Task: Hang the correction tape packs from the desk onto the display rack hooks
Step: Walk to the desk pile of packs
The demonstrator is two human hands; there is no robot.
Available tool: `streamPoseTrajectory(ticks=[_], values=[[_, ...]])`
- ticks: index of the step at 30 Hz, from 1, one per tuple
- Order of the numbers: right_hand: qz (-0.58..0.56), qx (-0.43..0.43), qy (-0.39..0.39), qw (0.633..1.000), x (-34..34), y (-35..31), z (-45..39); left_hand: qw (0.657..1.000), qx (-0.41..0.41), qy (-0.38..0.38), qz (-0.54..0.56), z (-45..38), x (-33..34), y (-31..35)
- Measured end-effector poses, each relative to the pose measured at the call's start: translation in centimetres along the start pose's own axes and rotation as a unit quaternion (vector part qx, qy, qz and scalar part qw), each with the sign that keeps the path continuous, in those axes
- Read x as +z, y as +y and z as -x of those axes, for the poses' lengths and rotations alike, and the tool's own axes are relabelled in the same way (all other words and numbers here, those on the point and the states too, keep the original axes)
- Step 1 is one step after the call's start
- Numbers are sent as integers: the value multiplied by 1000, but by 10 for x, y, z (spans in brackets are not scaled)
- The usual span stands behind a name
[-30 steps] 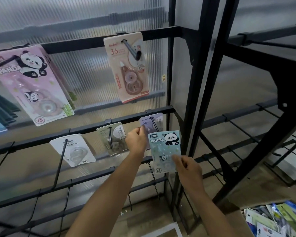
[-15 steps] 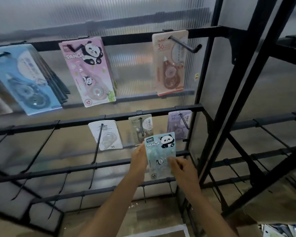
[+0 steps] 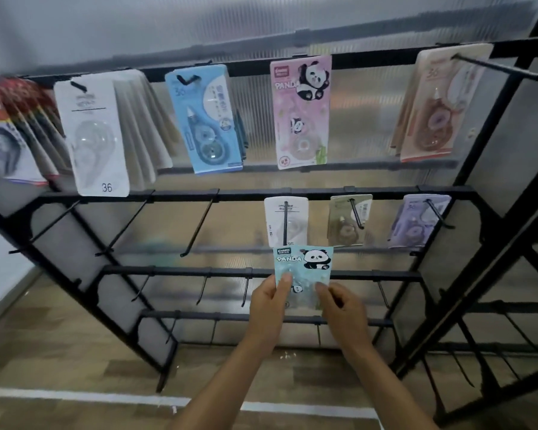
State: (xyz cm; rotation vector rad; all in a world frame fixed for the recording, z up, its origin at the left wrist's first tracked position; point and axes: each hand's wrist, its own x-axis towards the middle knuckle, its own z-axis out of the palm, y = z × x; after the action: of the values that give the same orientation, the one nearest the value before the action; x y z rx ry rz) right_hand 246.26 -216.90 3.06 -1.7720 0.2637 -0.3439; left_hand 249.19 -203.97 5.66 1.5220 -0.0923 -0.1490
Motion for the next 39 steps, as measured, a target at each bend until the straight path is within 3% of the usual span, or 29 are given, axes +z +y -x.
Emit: streamPoseTrajectory(ticks=[8,14,24,39], values=[[26,-27,-42,998,32,-25,10,998,38,22,43,3,-40,6],[68,-51,-50,995,71,-36,17,994,47,81,62,5,-77,7],[-40,-49,-56,996,139,-77,21,987,46,147,44,7,-149,-4],[-26,-39,-15,999,178,-84,9,991,26,133,1,-5,-187,-5]])
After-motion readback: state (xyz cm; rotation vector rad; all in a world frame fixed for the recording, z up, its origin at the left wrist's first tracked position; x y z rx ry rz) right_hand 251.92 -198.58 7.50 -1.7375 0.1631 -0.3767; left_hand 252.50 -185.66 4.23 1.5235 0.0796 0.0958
